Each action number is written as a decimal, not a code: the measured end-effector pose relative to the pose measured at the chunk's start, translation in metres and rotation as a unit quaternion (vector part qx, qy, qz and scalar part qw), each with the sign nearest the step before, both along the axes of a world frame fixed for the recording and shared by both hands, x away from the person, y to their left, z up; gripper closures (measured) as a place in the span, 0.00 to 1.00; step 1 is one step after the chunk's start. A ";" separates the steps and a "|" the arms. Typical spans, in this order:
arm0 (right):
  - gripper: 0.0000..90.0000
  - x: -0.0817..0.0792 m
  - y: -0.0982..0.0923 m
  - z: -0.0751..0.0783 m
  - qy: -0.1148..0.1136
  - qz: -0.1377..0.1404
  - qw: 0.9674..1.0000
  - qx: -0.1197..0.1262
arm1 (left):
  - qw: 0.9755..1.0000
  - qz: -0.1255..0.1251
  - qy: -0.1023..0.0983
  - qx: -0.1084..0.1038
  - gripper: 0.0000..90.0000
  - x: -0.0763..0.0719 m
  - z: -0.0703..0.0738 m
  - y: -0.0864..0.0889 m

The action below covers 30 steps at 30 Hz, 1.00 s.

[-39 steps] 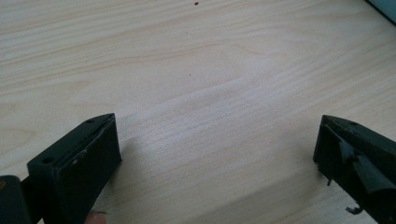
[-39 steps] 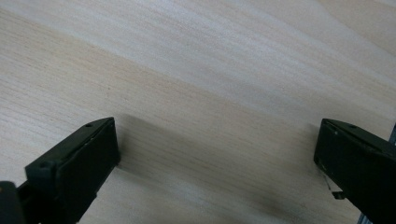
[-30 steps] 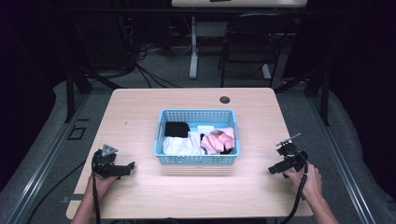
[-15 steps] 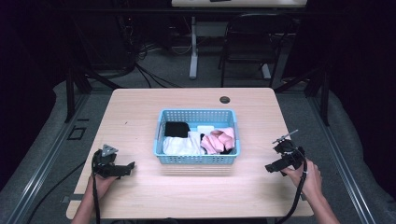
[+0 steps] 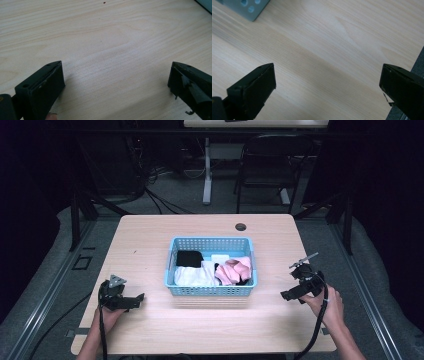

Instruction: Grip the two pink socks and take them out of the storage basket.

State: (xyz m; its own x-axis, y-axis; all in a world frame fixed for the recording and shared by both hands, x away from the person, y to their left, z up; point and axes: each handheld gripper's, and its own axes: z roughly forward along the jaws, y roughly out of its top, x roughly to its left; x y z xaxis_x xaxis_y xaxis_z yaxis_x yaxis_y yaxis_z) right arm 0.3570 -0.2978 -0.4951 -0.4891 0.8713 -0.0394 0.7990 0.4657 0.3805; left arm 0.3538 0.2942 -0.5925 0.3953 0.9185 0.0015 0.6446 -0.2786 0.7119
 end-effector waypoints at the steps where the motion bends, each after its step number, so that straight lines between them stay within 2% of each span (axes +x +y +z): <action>1: 0.00 0.000 0.001 0.003 -0.002 0.002 1.000 0.002 | 1.000 0.000 0.001 0.001 0.01 0.000 0.000 0.000; 16: 0.00 0.004 0.019 0.043 -0.038 0.020 0.999 0.025 | 1.000 0.000 0.000 0.000 0.01 0.000 0.000 0.000; 19: 0.00 0.006 0.028 0.054 -0.049 0.028 0.998 0.034 | 1.000 0.001 0.000 -0.001 0.01 0.000 0.000 0.000; 25: 0.00 0.011 0.040 0.067 -0.057 0.045 0.997 0.033 | 1.000 0.001 0.001 -0.001 0.01 0.000 0.000 0.000; 29: 0.00 0.016 0.052 0.076 -0.068 0.052 0.995 0.050 | 1.000 0.000 0.000 -0.001 0.01 0.000 0.000 0.000; 30: 0.00 0.018 0.056 0.079 -0.069 0.056 0.995 0.048 | 1.000 0.001 0.001 -0.001 0.01 0.000 0.000 0.000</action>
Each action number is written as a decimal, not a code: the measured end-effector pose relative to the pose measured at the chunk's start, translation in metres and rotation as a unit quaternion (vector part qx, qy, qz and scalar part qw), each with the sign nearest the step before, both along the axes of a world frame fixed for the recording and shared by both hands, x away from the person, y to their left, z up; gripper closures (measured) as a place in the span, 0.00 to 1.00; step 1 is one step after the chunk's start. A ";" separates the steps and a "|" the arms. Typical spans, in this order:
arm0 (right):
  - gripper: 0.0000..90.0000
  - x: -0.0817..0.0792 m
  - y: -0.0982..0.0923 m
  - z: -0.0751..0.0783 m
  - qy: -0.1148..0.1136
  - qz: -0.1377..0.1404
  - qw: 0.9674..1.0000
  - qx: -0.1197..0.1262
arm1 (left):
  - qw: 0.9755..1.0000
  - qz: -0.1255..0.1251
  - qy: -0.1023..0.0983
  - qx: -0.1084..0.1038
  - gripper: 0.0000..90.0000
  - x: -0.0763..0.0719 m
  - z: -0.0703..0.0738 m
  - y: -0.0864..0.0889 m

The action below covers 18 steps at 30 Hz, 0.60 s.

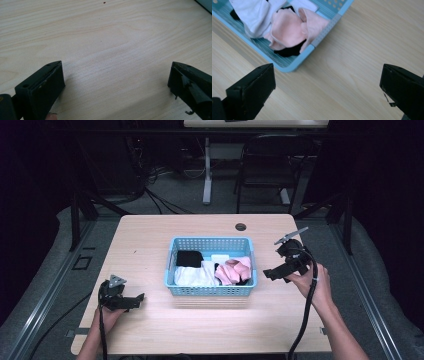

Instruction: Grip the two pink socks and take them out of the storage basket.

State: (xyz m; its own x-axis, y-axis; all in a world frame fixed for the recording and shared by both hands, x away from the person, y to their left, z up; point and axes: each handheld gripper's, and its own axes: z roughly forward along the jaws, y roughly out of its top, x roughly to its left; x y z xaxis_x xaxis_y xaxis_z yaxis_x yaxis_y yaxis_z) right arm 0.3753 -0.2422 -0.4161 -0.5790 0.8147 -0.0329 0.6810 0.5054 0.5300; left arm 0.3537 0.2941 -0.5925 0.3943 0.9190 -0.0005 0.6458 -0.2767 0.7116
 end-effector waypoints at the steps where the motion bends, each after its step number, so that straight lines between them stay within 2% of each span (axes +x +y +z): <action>1: 0.00 0.001 0.002 0.001 -0.001 0.002 1.000 0.003 | 1.000 0.000 0.000 0.000 0.01 0.000 0.000 0.000; 9: 0.00 0.017 0.030 0.005 -0.002 0.032 0.999 0.023 | 1.000 0.000 -0.001 0.001 0.01 0.000 0.000 0.000; 11: 0.00 0.025 0.043 0.003 0.008 0.046 0.998 0.034 | 1.000 0.000 -0.001 0.001 0.01 0.000 0.000 0.000; 13: 0.00 0.027 0.048 0.001 0.010 0.050 0.998 0.037 | 1.000 0.000 -0.001 0.001 0.01 0.000 0.000 0.000; 15: 0.00 0.035 0.062 -0.004 0.018 0.062 0.997 0.033 | 1.000 0.000 -0.001 0.001 0.01 0.000 0.000 0.000; 18: 0.01 0.041 0.070 -0.009 0.026 0.070 0.997 0.033 | 1.000 0.000 -0.001 0.001 0.01 0.000 0.000 0.000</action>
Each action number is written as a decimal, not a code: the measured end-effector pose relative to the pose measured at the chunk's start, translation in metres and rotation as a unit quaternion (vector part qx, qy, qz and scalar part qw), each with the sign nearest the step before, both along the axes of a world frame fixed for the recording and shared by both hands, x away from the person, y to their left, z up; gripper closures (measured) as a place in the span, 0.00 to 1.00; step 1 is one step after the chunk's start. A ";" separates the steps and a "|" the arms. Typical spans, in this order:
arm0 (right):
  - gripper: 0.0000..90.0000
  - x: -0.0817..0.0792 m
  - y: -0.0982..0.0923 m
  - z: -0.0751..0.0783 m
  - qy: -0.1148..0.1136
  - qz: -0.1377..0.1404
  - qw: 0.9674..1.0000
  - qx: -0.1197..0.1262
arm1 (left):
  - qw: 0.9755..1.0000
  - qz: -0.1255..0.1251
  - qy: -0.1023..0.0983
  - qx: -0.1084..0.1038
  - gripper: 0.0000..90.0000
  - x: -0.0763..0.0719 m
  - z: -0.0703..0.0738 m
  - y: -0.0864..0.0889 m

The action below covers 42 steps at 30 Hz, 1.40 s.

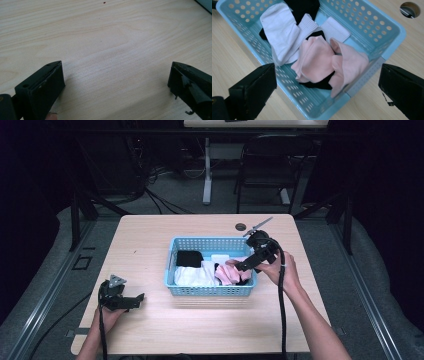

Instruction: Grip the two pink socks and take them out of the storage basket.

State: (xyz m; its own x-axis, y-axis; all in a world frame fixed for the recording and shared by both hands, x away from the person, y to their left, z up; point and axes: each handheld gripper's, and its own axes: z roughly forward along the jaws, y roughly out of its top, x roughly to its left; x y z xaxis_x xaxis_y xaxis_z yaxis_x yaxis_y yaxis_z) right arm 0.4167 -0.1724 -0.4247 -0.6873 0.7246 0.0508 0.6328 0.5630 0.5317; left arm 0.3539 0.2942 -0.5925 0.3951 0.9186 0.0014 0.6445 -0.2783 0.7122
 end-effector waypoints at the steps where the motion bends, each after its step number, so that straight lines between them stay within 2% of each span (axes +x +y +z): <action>1: 0.01 0.003 0.004 -0.003 0.004 0.000 1.000 0.001 | 1.000 0.000 0.000 0.000 0.01 0.000 0.000 0.000; 4: 0.03 0.013 0.012 -0.012 0.019 0.007 1.000 -0.009 | 1.000 0.000 0.001 -0.001 0.01 0.000 0.000 0.000; 6: 0.06 0.019 0.016 -0.018 0.028 0.009 1.000 -0.007 | 1.000 0.000 0.001 -0.001 0.01 0.000 0.000 0.000; 9: 0.09 0.029 0.020 -0.027 0.043 0.014 0.999 -0.022 | 1.000 -0.001 0.001 -0.001 0.01 0.000 0.000 0.000; 11: 0.11 0.030 0.021 -0.030 0.038 0.006 0.999 -0.013 | 1.000 0.000 0.001 -0.001 0.01 0.000 0.000 0.000; 13: 0.14 0.035 0.022 -0.038 0.043 0.004 0.999 -0.029 | 1.000 0.000 0.001 -0.001 0.01 0.000 0.000 0.000; 19: 0.18 0.042 0.021 -0.054 0.054 -0.002 0.997 -0.048 | 1.000 -0.001 0.001 -0.001 0.01 0.000 0.000 0.000; 23: 0.22 0.042 0.023 -0.058 0.056 0.002 0.997 -0.054 | 1.000 -0.001 0.000 0.000 0.01 0.000 0.000 0.000; 25: 0.30 0.044 0.024 -0.061 0.056 -0.007 0.997 -0.061 | 1.000 -0.001 0.000 0.000 0.01 0.000 0.000 0.000; 26: 0.30 0.044 0.024 -0.061 0.056 -0.007 0.997 -0.061 | 1.000 -0.001 0.000 0.000 0.01 0.000 0.000 0.000; 27: 0.36 0.045 0.025 -0.063 0.055 -0.016 0.996 -0.066 | 1.000 -0.001 0.001 -0.001 0.01 0.000 0.000 0.000; 28: 0.36 0.045 0.025 -0.063 0.055 -0.016 0.996 -0.066 | 1.000 -0.001 0.001 -0.001 0.01 0.000 0.000 0.000; 31: 0.45 0.047 0.027 -0.065 0.060 -0.020 0.995 -0.080 | 1.000 -0.001 0.001 -0.001 0.01 0.000 0.000 0.000; 33: 0.52 0.047 0.028 -0.068 0.053 -0.030 0.995 -0.078 | 1.000 -0.001 0.001 -0.001 0.01 0.000 0.000 0.000; 36: 0.57 0.050 0.029 -0.071 0.052 -0.034 0.993 -0.099 | 1.000 -0.001 0.001 -0.001 0.01 0.000 0.000 0.000; 37: 0.60 0.050 0.032 -0.074 0.043 -0.042 0.993 -0.107 | 1.000 -0.001 0.001 -0.001 0.01 0.000 0.000 0.000; 38: 0.60 0.050 0.032 -0.074 0.043 -0.042 0.993 -0.107 | 1.000 -0.001 0.001 -0.001 0.01 0.000 0.000 0.000; 39: 0.66 0.051 0.035 -0.075 0.037 -0.043 0.990 -0.130 | 1.000 -0.001 0.001 -0.001 0.01 0.000 0.000 0.000; 40: 0.66 0.051 0.035 -0.075 0.037 -0.043 0.990 -0.130 | 1.000 -0.001 0.001 -0.001 0.01 0.000 0.000 0.000; 41: 0.73 0.051 0.037 -0.076 0.034 -0.045 0.989 -0.137 | 1.000 -0.001 0.001 -0.001 0.01 0.000 0.000 0.000; 42: 0.73 0.051 0.037 -0.076 0.034 -0.045 0.989 -0.137 | 1.000 -0.002 0.000 -0.001 0.01 0.000 0.000 0.000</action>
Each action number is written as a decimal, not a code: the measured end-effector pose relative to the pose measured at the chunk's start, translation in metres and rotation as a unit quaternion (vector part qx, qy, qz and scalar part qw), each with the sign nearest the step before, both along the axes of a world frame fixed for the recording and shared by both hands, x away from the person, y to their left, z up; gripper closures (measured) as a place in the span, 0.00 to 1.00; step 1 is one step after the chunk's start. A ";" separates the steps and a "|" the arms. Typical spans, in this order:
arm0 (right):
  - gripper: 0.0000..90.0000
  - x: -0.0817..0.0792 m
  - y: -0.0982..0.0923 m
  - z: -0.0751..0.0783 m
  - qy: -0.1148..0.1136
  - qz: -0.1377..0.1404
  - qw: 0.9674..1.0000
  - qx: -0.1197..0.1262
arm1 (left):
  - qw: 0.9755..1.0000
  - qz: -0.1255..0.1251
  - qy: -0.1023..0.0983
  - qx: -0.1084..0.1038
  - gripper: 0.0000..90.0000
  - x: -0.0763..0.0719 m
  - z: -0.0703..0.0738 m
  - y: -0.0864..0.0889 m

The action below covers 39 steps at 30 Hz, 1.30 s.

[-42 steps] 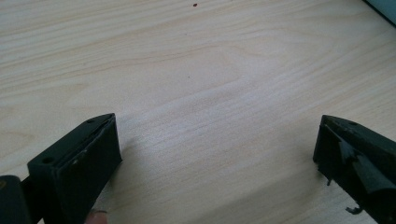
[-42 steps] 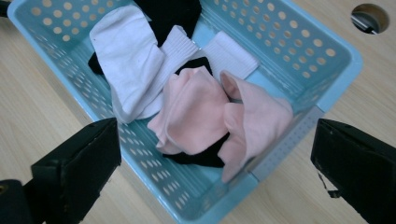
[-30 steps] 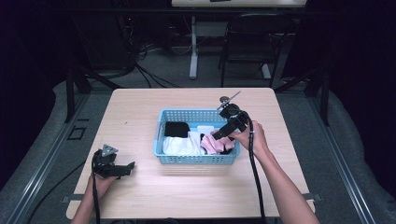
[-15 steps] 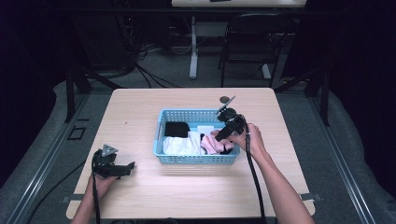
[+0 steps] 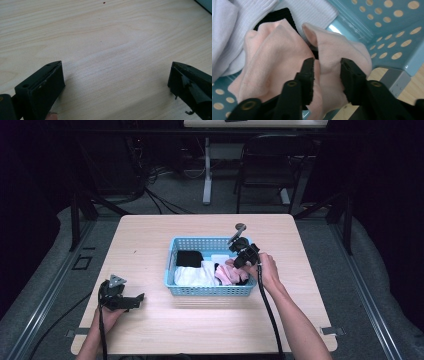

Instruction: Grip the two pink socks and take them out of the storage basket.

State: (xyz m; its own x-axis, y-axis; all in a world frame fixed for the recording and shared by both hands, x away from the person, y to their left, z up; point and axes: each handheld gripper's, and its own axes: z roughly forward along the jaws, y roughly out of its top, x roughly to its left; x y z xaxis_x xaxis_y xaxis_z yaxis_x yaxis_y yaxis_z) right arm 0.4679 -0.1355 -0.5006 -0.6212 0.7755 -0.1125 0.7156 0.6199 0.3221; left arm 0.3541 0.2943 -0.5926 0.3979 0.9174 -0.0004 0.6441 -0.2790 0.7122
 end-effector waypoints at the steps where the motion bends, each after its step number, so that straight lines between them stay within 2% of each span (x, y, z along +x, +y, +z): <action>1: 0.76 0.000 0.000 0.000 -0.001 -0.001 1.000 -0.002 | 1.000 0.000 0.000 0.000 0.01 0.000 0.000 0.000; 3: 0.88 0.001 0.000 -0.003 -0.002 -0.009 1.000 0.005 | 1.000 0.000 -0.001 0.001 0.01 0.000 0.000 0.000; 4: 0.88 0.001 0.000 -0.003 -0.002 -0.009 1.000 0.005 | 1.000 0.000 -0.001 0.001 0.01 0.000 0.000 0.000; 5: 0.94 0.001 0.000 -0.003 0.004 -0.011 1.000 0.009 | 1.000 0.000 -0.001 0.001 0.01 0.000 0.000 0.000; 8: 0.98 0.000 -0.001 -0.002 0.007 -0.011 1.000 0.014 | 1.000 0.000 0.000 0.000 0.01 0.000 0.000 0.000; 14: 0.99 -0.002 -0.006 0.006 0.009 -0.012 0.999 0.039 | 1.000 0.000 0.000 0.000 0.01 0.000 0.000 0.000; 16: 0.99 -0.004 -0.008 0.010 0.003 -0.018 0.998 0.062 | 1.000 0.000 -0.001 0.001 0.01 0.000 0.000 0.000; 17: 0.99 -0.004 -0.010 0.015 0.007 -0.014 0.998 0.069 | 1.000 0.000 -0.001 0.001 0.01 0.000 0.000 0.000; 19: 0.99 -0.004 -0.011 0.018 0.008 -0.011 0.998 0.065 | 1.000 0.000 -0.001 0.001 0.01 0.000 0.000 0.000; 27: 0.99 -0.011 -0.013 0.032 0.000 -0.002 0.996 0.086 | 1.000 0.000 -0.001 0.001 0.01 0.000 0.000 0.000; 29: 0.99 -0.011 -0.013 0.034 0.001 0.000 0.997 0.083 | 1.000 0.000 0.000 0.000 0.01 0.000 0.000 0.000; 34: 0.99 -0.015 -0.015 0.046 -0.017 -0.003 0.994 0.106 | 1.000 0.000 -0.001 0.001 0.01 0.000 0.000 0.000; 39: 0.99 -0.017 -0.016 0.057 -0.022 0.002 0.994 0.106 | 1.000 0.000 -0.001 0.001 0.01 0.000 0.000 0.000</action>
State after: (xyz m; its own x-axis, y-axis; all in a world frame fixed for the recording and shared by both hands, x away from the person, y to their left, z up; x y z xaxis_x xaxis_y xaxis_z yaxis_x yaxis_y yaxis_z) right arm 0.4506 -0.1519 -0.4434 -0.6231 0.7818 0.0258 0.6954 0.5385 0.4759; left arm 0.3542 0.2943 -0.5926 0.3983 0.9173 0.0011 0.6431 -0.2801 0.7127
